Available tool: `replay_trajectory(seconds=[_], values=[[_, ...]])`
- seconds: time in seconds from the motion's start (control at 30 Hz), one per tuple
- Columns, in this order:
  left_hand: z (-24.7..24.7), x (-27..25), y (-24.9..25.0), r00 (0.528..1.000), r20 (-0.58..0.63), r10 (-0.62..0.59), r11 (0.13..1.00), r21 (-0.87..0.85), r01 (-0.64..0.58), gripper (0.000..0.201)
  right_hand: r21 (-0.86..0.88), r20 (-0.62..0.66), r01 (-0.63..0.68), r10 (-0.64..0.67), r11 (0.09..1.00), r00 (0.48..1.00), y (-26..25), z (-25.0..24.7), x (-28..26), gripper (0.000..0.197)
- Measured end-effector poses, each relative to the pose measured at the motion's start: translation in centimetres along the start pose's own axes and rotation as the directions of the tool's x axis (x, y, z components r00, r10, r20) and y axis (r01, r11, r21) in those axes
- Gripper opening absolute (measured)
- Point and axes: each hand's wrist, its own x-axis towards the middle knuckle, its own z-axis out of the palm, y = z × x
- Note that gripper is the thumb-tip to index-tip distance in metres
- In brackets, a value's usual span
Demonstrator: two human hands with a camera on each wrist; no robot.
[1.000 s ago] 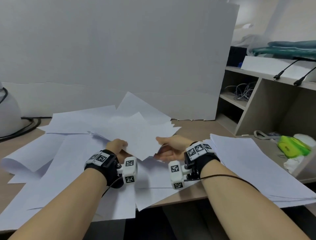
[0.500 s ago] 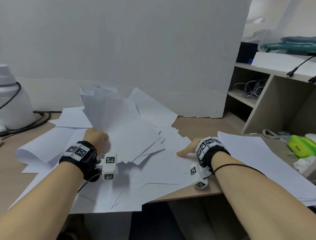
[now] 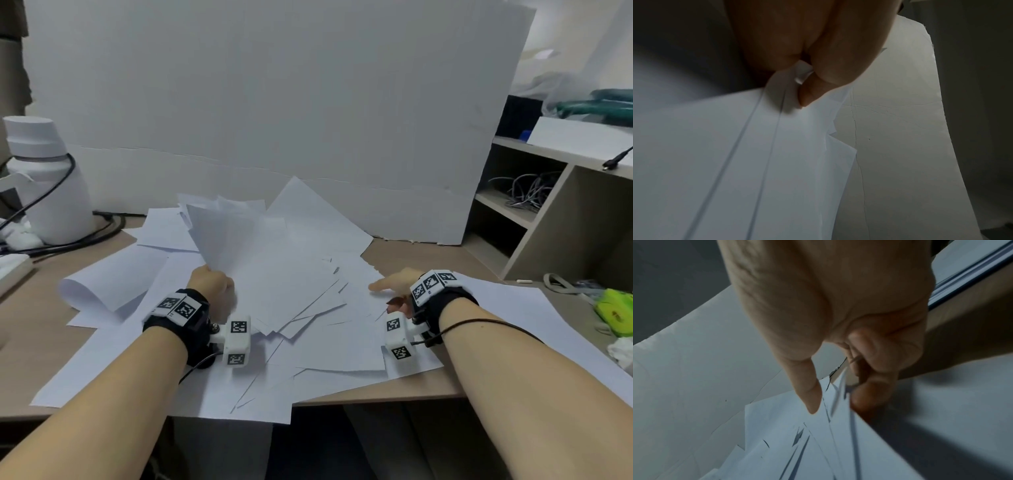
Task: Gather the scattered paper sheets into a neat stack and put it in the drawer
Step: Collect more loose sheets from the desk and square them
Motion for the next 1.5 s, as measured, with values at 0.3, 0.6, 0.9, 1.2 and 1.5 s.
replay_trajectory(seconds=[0.3, 0.6, 0.9, 1.2, 1.5], values=[[-0.7, 2.5, -0.8, 1.000, 0.018, -0.009, 1.000, -0.019, 0.009, 0.024, 0.230, -0.059, 0.030, -0.017, 0.973, 0.998, -0.3, 0.7, 1.0, 0.028], [-0.5, 2.4, -0.8, 1.000, 0.020, -0.011, 1.000, -0.026, 0.012, 0.032, 0.178, -0.090, 0.088, -0.073, 0.980, 0.993, -0.2, 0.6, 0.8, 0.008], [-0.2, -0.9, 0.4, 0.999, 0.037, -0.022, 0.992, 0.126, 0.017, 0.020, -0.327, -0.491, 0.189, -0.337, 0.926, 0.803, -3.6, -2.4, -2.7, 0.018], [0.5, -2.5, 1.3, 0.996, 0.007, -0.087, 0.990, 0.112, 0.086, 0.035, -0.384, -0.756, 0.256, -0.462, 0.887, 0.463, -4.9, -8.5, -7.9, 0.013], [2.7, -4.5, 2.8, 0.997, 0.066, -0.031, 0.997, 0.072, 0.027, 0.020, -0.149, -0.902, 0.631, -0.366, 0.761, 0.229, -7.8, -12.3, -11.3, 0.027]])
